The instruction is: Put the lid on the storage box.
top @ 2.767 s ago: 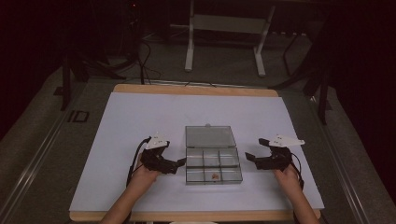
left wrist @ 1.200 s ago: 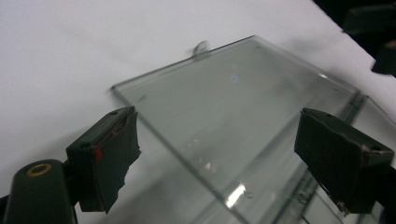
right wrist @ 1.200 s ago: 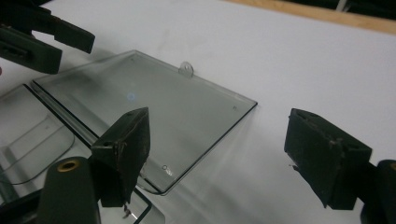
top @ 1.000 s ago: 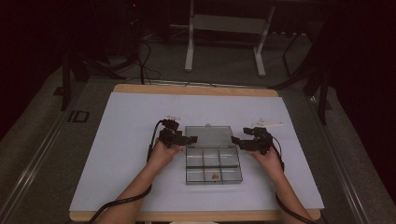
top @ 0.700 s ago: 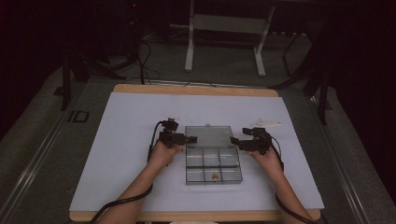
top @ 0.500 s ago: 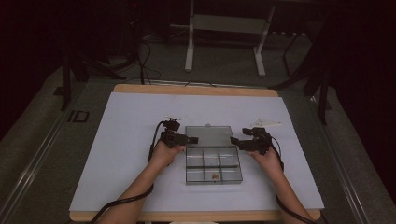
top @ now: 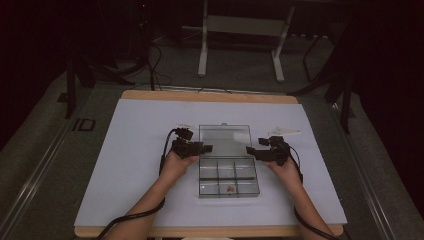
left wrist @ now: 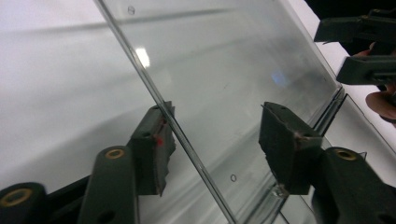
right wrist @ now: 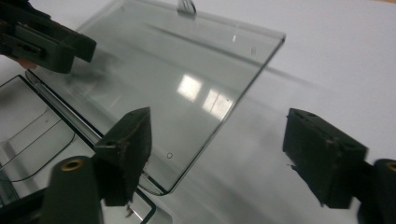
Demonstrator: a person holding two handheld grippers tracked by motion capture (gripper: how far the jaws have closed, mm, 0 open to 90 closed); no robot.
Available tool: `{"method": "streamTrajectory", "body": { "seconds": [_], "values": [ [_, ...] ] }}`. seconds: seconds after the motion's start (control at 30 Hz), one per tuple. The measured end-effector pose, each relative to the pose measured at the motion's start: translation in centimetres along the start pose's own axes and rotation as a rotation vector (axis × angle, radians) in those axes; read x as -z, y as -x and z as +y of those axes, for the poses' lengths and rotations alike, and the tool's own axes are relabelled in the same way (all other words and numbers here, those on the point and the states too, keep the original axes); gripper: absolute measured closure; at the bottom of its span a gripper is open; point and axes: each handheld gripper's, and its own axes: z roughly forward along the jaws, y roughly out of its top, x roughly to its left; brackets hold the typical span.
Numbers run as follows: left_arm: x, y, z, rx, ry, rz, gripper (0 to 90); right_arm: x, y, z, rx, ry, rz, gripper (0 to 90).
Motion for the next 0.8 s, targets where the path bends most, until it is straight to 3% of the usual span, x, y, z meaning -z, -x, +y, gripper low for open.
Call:
{"method": "streamTrajectory", "body": {
  "seconds": [0.1, 0.3, 0.47, 0.57, 0.67, 0.8],
  "values": [
    [0.4, 0.4, -0.1, -0.042, 0.023, 0.017, 50.9, 0.1, -0.1, 0.0, -0.003, 0.003, 0.0, 32.0],
    [1.1, 0.8, -0.5, -0.087, 0.07, 0.027, 57.1, 0.2, -0.2, 0.1, 0.005, 0.004, 0.013, 42.2],
    [1.6, 1.0, -1.0, -0.124, 0.12, 0.023, 62.2, 0.5, -0.2, 0.1, -0.004, 0.015, 0.065, 53.8],
    [1.9, 1.2, -1.2, -0.156, 0.146, 0.028, 65.0, 0.8, -0.5, 0.2, 0.028, 0.012, 0.079, 64.2],
    [2.2, 1.4, -1.3, -0.171, 0.154, 0.03, 67.2, 1.0, -1.1, 0.4, 0.075, 0.011, 0.067, 68.8],
    [2.5, 1.6, -1.4, -0.187, 0.166, 0.03, 69.8, 1.4, -1.2, 0.5, 0.074, 0.016, 0.068, 72.9]
  ]
}}
